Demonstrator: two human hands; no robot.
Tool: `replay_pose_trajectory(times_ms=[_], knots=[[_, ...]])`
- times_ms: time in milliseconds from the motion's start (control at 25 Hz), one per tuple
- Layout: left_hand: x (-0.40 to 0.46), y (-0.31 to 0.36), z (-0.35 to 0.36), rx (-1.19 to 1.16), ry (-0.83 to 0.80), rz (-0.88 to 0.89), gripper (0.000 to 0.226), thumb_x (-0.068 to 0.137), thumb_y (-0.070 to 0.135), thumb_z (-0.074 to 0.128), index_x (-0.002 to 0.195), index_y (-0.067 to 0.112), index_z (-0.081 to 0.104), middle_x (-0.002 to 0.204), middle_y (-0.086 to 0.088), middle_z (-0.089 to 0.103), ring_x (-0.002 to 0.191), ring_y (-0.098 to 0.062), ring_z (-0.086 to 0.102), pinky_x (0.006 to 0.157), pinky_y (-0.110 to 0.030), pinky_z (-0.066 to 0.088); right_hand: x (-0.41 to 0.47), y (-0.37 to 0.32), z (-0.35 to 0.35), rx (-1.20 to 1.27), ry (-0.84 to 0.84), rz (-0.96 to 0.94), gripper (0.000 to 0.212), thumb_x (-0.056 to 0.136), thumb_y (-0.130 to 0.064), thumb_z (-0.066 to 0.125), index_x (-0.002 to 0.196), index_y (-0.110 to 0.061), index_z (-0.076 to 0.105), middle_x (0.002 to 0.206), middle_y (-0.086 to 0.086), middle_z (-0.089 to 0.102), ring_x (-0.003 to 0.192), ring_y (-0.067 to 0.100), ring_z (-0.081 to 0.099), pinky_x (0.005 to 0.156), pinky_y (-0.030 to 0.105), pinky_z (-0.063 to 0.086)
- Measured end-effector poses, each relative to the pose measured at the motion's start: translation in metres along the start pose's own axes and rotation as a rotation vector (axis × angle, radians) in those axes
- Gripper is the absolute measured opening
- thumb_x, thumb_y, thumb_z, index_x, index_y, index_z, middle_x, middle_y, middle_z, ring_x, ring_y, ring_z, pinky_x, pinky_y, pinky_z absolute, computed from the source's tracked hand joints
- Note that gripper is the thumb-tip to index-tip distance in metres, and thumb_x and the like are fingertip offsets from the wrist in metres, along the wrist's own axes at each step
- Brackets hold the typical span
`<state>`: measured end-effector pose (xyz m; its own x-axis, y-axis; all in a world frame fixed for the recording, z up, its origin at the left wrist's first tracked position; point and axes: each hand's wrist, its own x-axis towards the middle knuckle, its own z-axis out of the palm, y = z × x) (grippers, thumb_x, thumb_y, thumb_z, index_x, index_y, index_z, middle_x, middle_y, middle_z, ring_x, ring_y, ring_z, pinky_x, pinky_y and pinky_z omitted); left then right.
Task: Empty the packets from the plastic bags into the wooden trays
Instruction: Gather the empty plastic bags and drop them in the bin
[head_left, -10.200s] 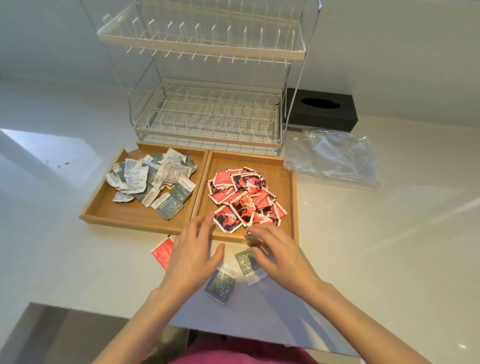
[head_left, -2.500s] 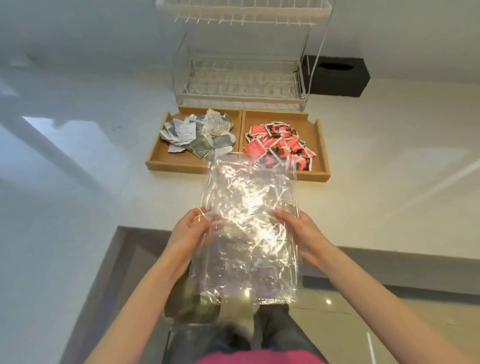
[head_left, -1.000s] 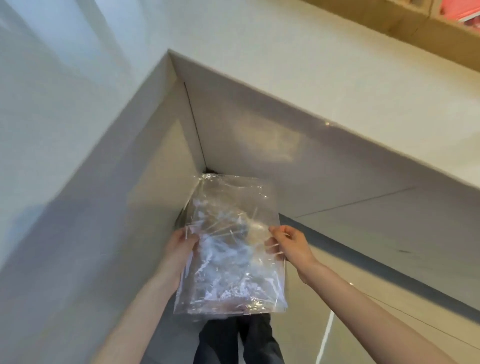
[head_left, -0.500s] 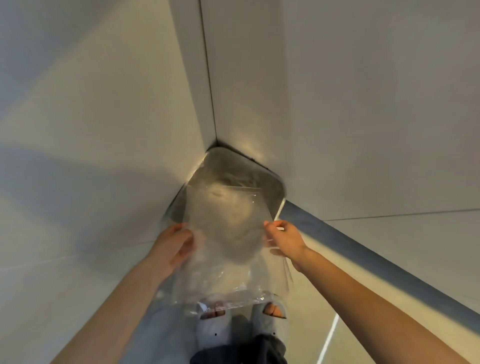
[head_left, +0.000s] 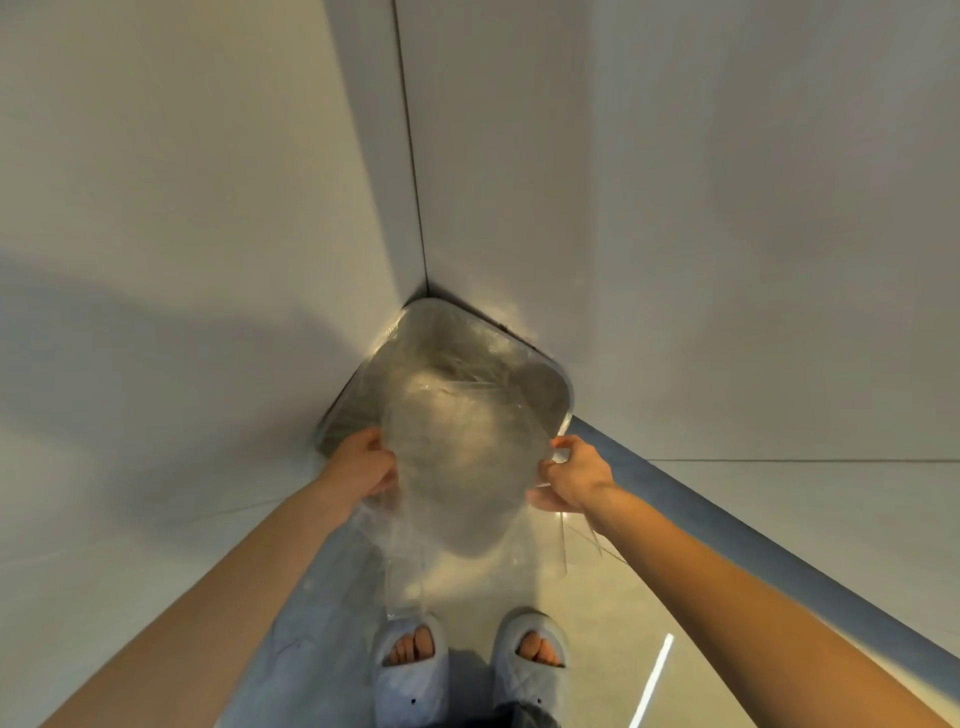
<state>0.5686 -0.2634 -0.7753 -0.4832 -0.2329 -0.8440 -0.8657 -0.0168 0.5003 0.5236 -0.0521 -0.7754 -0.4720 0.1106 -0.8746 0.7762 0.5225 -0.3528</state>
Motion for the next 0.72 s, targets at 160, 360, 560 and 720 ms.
replay_pose_trajectory(times_ms=[160, 360, 560, 720], knots=[[0.008, 0.009, 0.008, 0.080, 0.015, -0.008, 0.030, 0.086, 0.006, 0.047, 0.115, 0.005, 0.054, 0.096, -0.012, 0.060, 0.082, -0.023, 0.054, 0.062, -0.026, 0.046, 0.012, -0.024, 0.001, -0.327, 0.036, -0.018, 0.040, 0.088, -0.017, 0.048, 0.126, -0.007, 0.044, 0.128, 0.016, 0.054, 0.106, 0.029, 0.059, 0.083, 0.020, 0.048], [-0.002, 0.014, 0.003, 0.359, 0.026, 0.100, 0.031, 0.087, 0.011, 0.045, 0.116, 0.007, 0.054, 0.121, -0.015, 0.058, 0.110, -0.028, 0.054, 0.091, -0.029, 0.041, -0.006, -0.047, 0.001, -0.523, -0.026, 0.013, 0.046, 0.093, -0.032, 0.039, 0.129, -0.003, 0.039, 0.128, 0.017, 0.050, 0.097, 0.028, 0.058, 0.088, 0.041, 0.054], [-0.048, 0.041, -0.006, 0.706, -0.040, 0.170, 0.041, 0.089, 0.019, 0.041, 0.129, 0.013, 0.044, 0.138, -0.009, 0.046, 0.126, -0.026, 0.043, 0.096, -0.026, 0.034, -0.046, -0.045, -0.017, -0.748, -0.028, -0.114, 0.050, 0.093, -0.037, 0.036, 0.133, -0.008, 0.032, 0.137, 0.017, 0.044, 0.123, 0.035, 0.044, 0.102, 0.044, 0.039], [-0.102, 0.076, -0.010, 0.940, -0.086, 0.243, 0.047, 0.091, 0.022, 0.037, 0.136, 0.010, 0.034, 0.142, -0.014, 0.041, 0.129, -0.027, 0.039, 0.097, -0.025, 0.032, -0.099, -0.055, -0.036, -0.810, -0.051, -0.291, 0.065, 0.091, -0.043, 0.039, 0.144, -0.016, 0.012, 0.148, 0.011, 0.031, 0.133, 0.033, 0.032, 0.108, 0.047, 0.031]])
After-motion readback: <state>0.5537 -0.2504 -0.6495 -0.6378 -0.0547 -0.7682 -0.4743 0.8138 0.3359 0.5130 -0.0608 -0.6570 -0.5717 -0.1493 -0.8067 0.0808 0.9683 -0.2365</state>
